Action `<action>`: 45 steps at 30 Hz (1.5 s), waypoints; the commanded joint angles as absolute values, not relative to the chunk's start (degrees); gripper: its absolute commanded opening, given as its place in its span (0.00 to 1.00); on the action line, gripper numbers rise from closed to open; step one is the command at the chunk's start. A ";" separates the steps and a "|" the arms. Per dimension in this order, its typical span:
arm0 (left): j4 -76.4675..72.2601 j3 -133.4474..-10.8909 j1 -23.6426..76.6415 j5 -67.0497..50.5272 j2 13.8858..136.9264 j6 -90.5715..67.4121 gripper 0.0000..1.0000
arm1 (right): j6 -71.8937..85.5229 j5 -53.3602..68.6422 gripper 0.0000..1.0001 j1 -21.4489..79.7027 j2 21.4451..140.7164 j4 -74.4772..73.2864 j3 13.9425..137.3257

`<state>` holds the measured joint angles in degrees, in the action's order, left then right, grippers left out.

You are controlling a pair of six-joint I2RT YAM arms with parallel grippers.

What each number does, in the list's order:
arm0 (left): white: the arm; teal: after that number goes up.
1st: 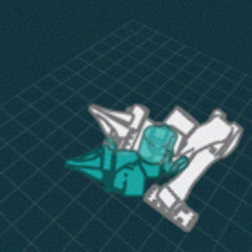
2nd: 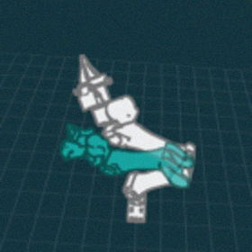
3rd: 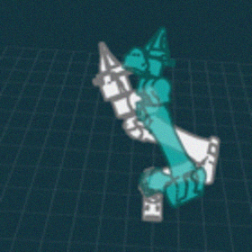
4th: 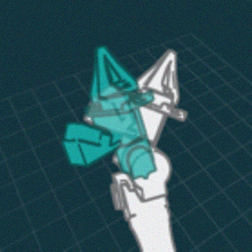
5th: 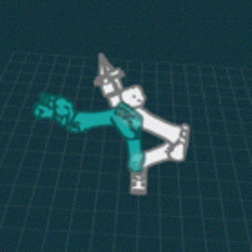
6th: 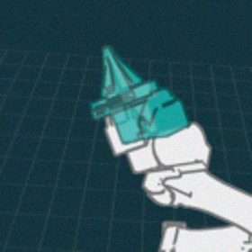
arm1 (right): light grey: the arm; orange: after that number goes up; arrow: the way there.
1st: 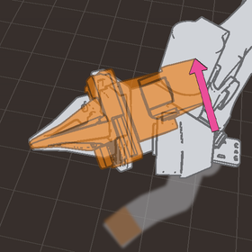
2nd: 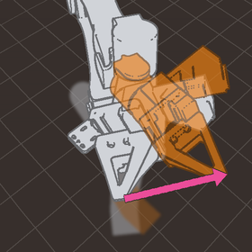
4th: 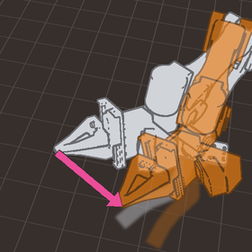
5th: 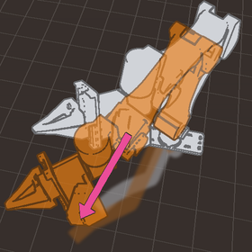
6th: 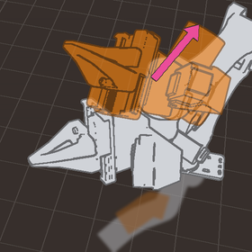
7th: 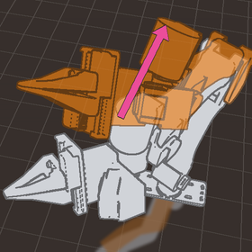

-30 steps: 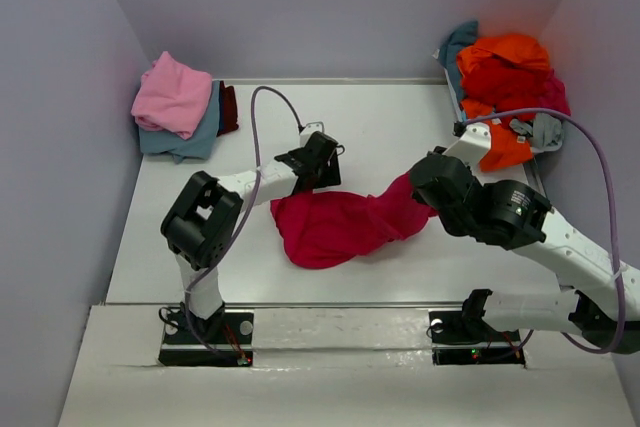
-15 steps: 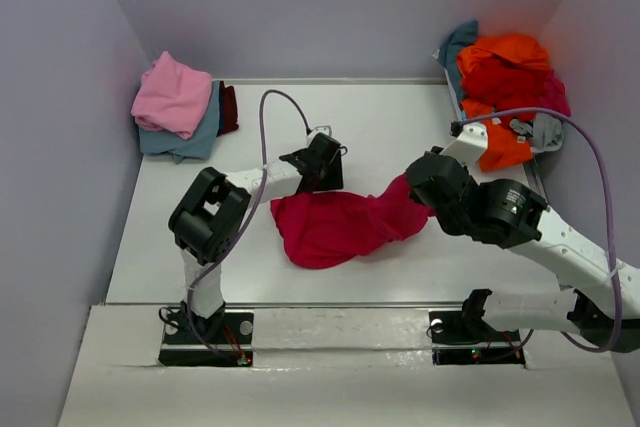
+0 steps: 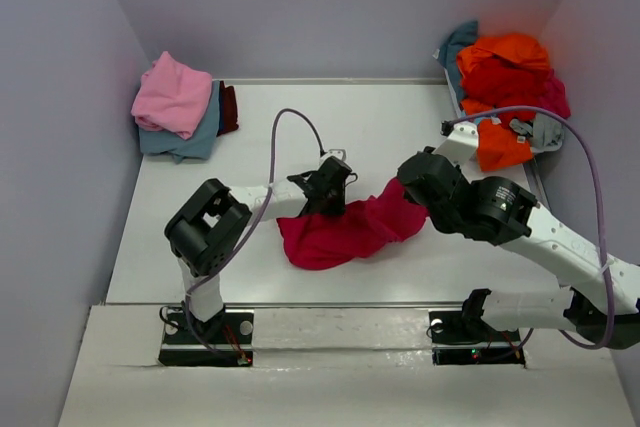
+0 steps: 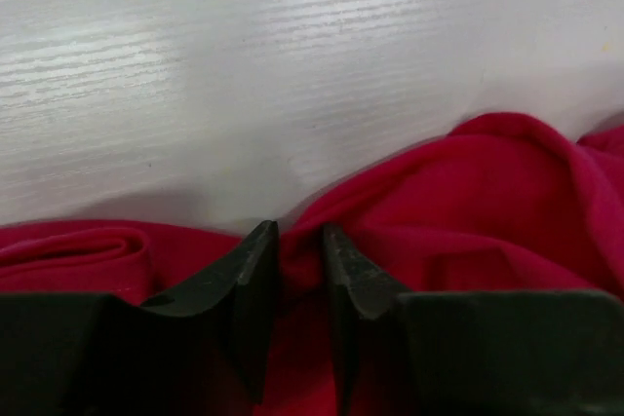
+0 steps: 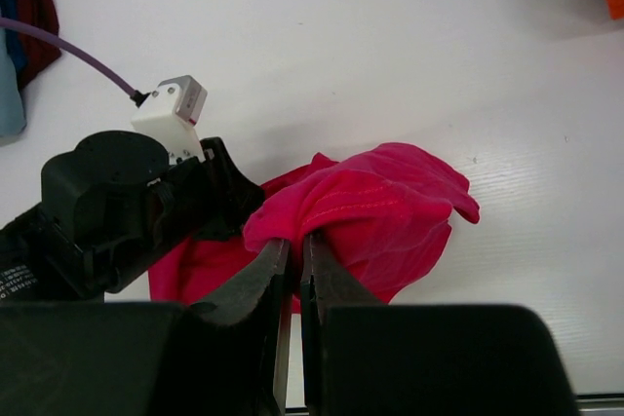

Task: Fold and stack the t-shirts
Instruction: Flatten out the tshirt

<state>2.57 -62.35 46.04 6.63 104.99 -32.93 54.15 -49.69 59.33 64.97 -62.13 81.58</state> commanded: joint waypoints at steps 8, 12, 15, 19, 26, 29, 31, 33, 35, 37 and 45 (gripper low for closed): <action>4.66 -59.50 46.67 13.70 95.98 -34.80 0.06 | 54.14 -50.89 0.07 59.59 64.69 -59.68 82.35; 5.53 -59.41 46.14 17.83 90.80 -34.89 0.06 | 54.32 -50.98 0.07 59.59 64.51 -60.20 82.18; 7.64 -60.20 46.14 22.84 85.88 -35.16 0.06 | 54.49 -51.06 0.07 59.59 64.34 -60.64 82.00; 11.67 -61.52 46.14 29.60 77.89 -34.54 0.06 | 54.76 -51.15 0.07 59.59 64.07 -61.00 81.83; 16.86 -61.35 47.01 40.05 64.46 -34.54 0.06 | 54.76 -51.85 0.07 59.59 63.81 -61.96 82.09; 20.81 -61.43 49.39 44.54 59.26 -34.98 0.06 | 57.56 -53.34 0.07 59.59 63.46 -65.11 82.53; 23.10 -61.79 50.79 46.57 56.10 -36.38 0.06 | 58.01 -53.87 0.07 59.59 61.97 -65.22 81.92; 25.48 -61.61 53.08 49.47 53.89 -37.44 0.06 | 56.52 -54.14 0.07 59.59 60.48 -63.47 80.78; 27.06 -61.52 53.78 50.97 50.90 -37.70 0.06 | 54.15 -54.23 0.07 59.59 58.54 -61.62 80.86; 28.12 -61.70 55.10 52.37 48.53 -37.44 0.06 | 52.13 -54.93 0.07 59.59 57.14 -60.74 82.17; 28.22 -61.61 57.04 58.36 41.40 -34.11 0.06 | 40.70 -56.95 0.07 59.59 51.24 -52.04 84.46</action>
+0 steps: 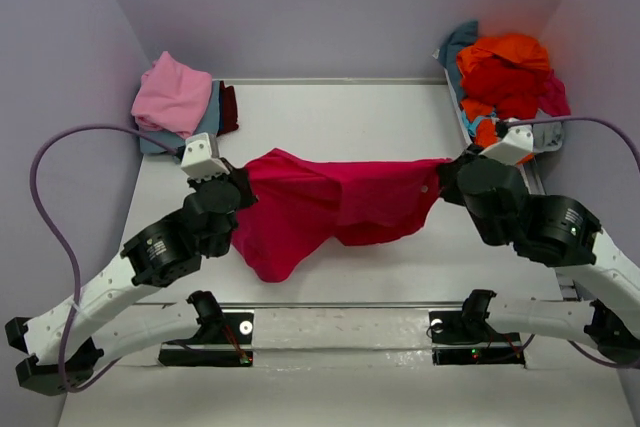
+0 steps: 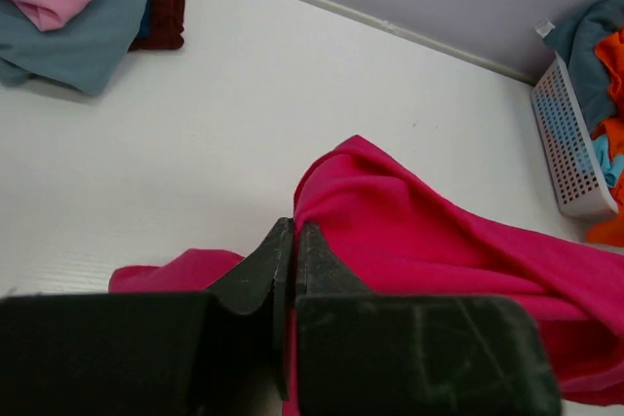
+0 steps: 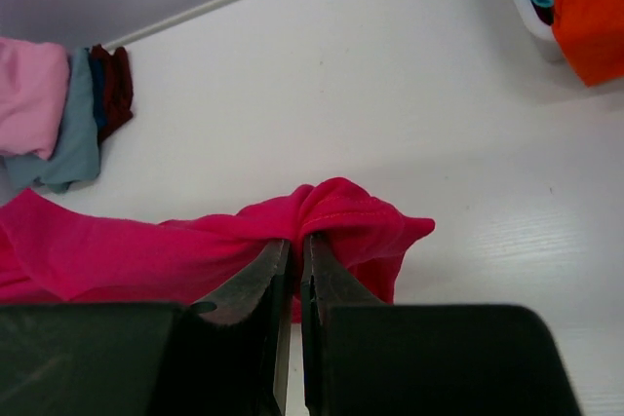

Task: Fold and stack the t-shirts
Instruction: Flatten out the tshirt

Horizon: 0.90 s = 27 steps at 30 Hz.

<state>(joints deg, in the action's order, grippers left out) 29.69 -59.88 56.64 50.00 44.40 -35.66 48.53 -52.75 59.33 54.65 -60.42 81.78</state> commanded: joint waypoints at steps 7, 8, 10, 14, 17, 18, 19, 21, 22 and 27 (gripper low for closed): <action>19.27 -60.38 57.04 61.34 39.99 -26.21 0.06 | 27.00 -58.09 0.07 59.59 51.50 -39.57 85.87; 18.29 -60.55 57.04 61.43 40.25 -25.32 0.06 | 24.29 -58.88 0.07 59.59 51.76 -37.03 86.65; 17.58 -62.31 57.04 62.22 42.44 -23.56 0.06 | 21.64 -59.50 0.07 59.59 53.34 -35.78 88.85; 13.20 -63.63 57.04 61.96 44.03 -19.88 0.06 | 15.06 -58.36 0.07 59.59 54.40 -29.56 91.49; 8.37 -63.45 57.04 62.31 43.86 -15.14 0.06 | 10.74 -58.62 0.07 59.59 55.71 -25.85 93.16; 7.83 -63.98 57.04 62.58 44.21 -14.16 0.06 | 9.85 -58.45 0.07 59.59 56.24 -25.58 94.03; 6.78 -65.72 57.04 63.19 45.69 -12.24 0.06 | 8.10 -57.84 0.07 59.59 57.12 -24.45 95.96; 5.37 -66.79 57.04 63.63 46.40 -10.12 0.06 | 5.81 -56.78 0.07 59.59 58.26 -22.60 98.33; 4.58 -67.41 57.04 63.46 46.58 -9.50 0.06 | 5.63 -56.43 0.07 59.59 58.53 -22.68 99.39; 3.51 -68.46 57.04 62.84 45.44 -7.82 0.06 | 6.94 -54.49 0.07 59.59 58.10 -25.31 101.34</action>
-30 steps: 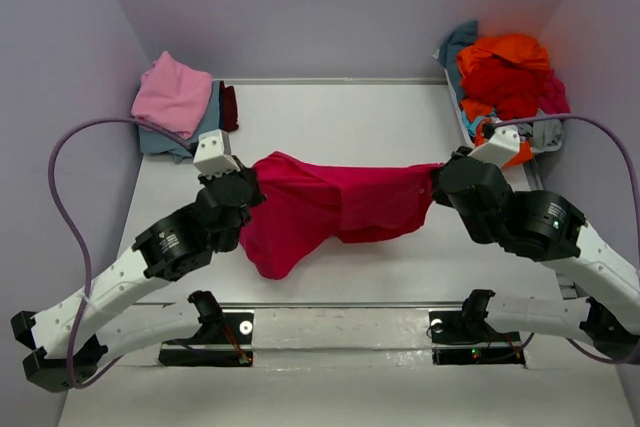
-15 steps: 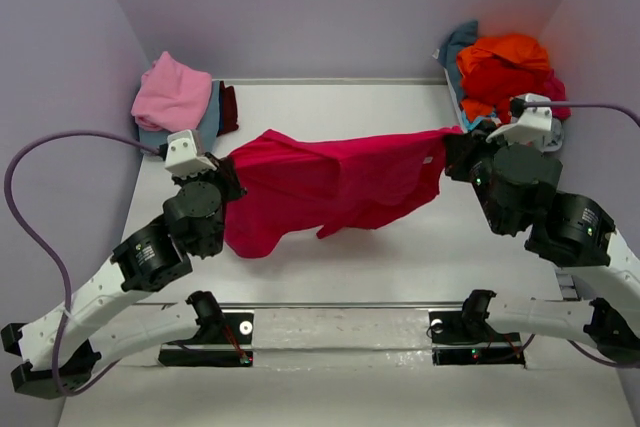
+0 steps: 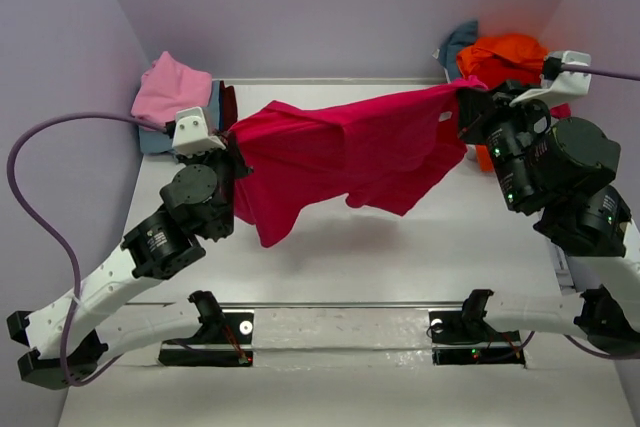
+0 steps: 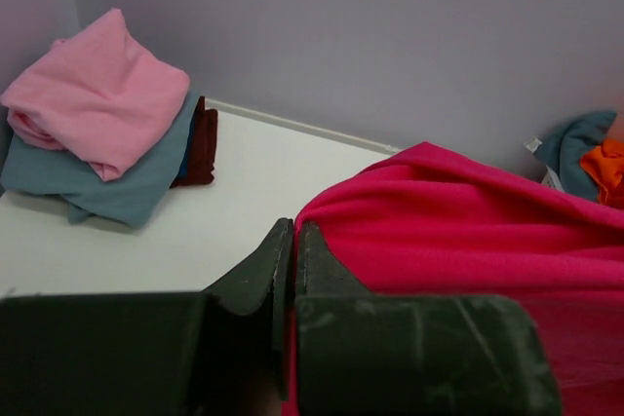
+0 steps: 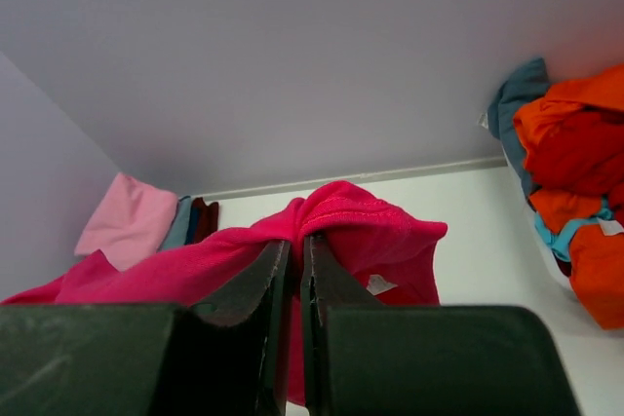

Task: Fold and stack the t-shirts
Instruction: Flatten out the tshirt

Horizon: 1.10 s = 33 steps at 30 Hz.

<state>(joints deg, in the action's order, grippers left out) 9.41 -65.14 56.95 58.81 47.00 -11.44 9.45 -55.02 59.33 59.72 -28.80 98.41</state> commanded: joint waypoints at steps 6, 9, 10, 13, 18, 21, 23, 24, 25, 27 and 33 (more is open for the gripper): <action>5.09 -69.17 57.04 62.66 43.60 -7.21 0.06 | 10.71 -53.35 0.07 59.59 56.16 -29.78 101.68; 8.69 -69.96 57.04 63.98 44.03 -8.61 0.06 | 15.02 -55.19 0.07 59.59 58.97 -38.21 105.28; 9.14 -69.87 57.04 64.07 44.12 -8.96 0.06 | 15.03 -55.20 0.07 59.59 58.97 -38.49 105.38; 8.70 -68.82 57.04 64.95 44.03 -9.14 0.06 | 15.12 -55.28 0.07 59.59 58.80 -37.09 103.36; 10.36 -68.99 57.04 66.79 48.07 -11.50 0.06 | 14.85 -58.44 0.07 59.59 61.34 -36.83 101.78; 16.75 -68.47 55.38 63.31 52.28 -19.74 0.06 | 19.23 -60.46 0.07 59.59 63.01 -40.41 99.59; 19.50 -66.98 49.94 57.34 56.41 -27.75 0.06 | 25.11 -61.44 0.07 59.59 64.07 -43.49 97.74; 20.47 -65.84 48.36 52.26 57.56 -30.04 0.06 | 27.83 -60.83 0.07 58.89 65.64 -48.12 97.47; 17.87 -62.26 47.47 49.42 59.13 -31.45 0.06 | 32.73 -59.34 0.07 58.36 66.44 -49.90 96.77; 16.01 -58.99 45.54 47.83 60.64 -32.69 0.06 | 36.54 -56.36 0.07 56.61 67.84 -51.76 94.41; 10.30 -54.06 38.69 38.96 66.34 -34.89 0.06 | 37.01 -44.58 0.07 44.75 66.80 -41.79 78.88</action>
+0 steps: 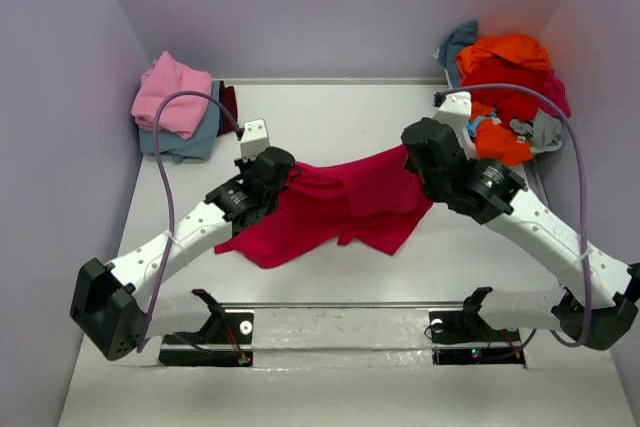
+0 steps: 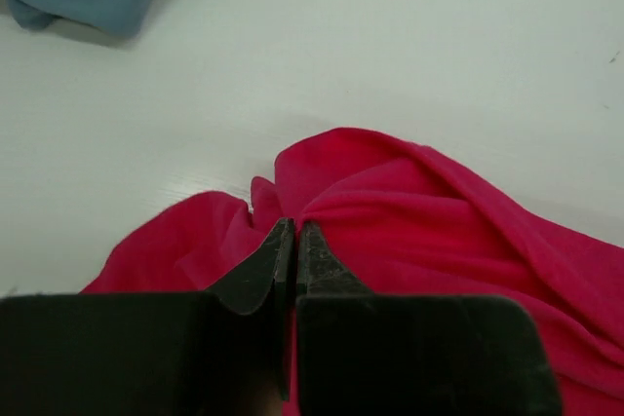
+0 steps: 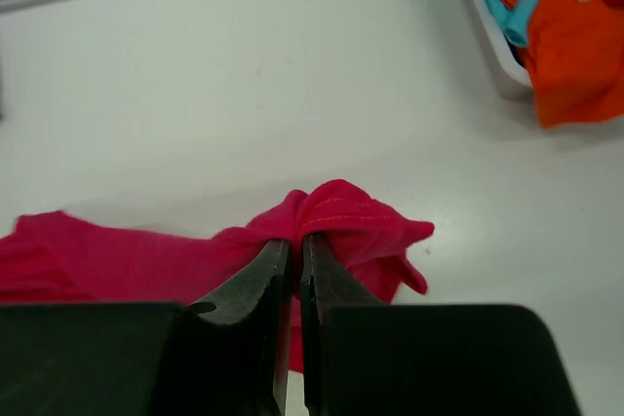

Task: Fold and stack the t-shirts
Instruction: Flatten out the tshirt

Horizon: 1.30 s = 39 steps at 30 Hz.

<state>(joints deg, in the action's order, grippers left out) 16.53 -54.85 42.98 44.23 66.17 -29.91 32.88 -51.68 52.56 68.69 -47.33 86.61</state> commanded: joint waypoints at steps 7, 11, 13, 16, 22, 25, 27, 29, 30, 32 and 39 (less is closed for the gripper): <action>5.90 -57.21 31.46 31.65 78.74 -35.77 0.06 | 32.52 -35.78 0.07 35.16 75.05 -34.56 76.99; 2.20 -58.88 28.92 29.37 84.45 -35.07 0.12 | 29.27 -30.24 0.07 31.82 79.45 -30.15 77.87; 2.02 -60.37 26.99 28.22 87.35 -34.98 0.13 | 27.78 -27.17 0.07 29.80 83.57 -28.74 80.94; 0.45 -63.01 25.23 25.49 92.79 -34.28 0.27 | 26.73 -25.14 0.07 28.48 89.10 -28.92 85.15; -0.09 -69.95 21.71 21.98 99.84 -33.66 0.20 | 26.63 -19.34 0.07 22.77 96.76 -29.88 91.84; 1.83 -75.12 21.09 21.71 103.69 -32.44 0.19 | 25.93 -18.02 0.07 20.84 99.91 -31.11 96.14; 3.51 -78.82 20.48 22.06 106.25 -31.21 0.19 | 25.49 -17.06 0.07 20.30 102.38 -33.83 101.23; 5.53 -83.83 19.86 21.89 109.68 -30.76 0.19 | 25.05 -16.61 0.07 18.90 105.37 -35.50 103.96; 5.89 -85.15 19.34 21.54 110.47 -30.59 0.19 | 24.79 -15.92 0.07 18.90 106.25 -35.86 106.15; 6.15 -88.31 19.34 21.27 112.49 -29.71 0.19 | 24.61 -15.65 0.07 18.37 108.62 -36.73 108.01; 10.46 -98.43 17.31 17.58 120.49 -29.09 0.61 | 25.31 -10.99 0.07 16.70 116.61 -40.87 116.53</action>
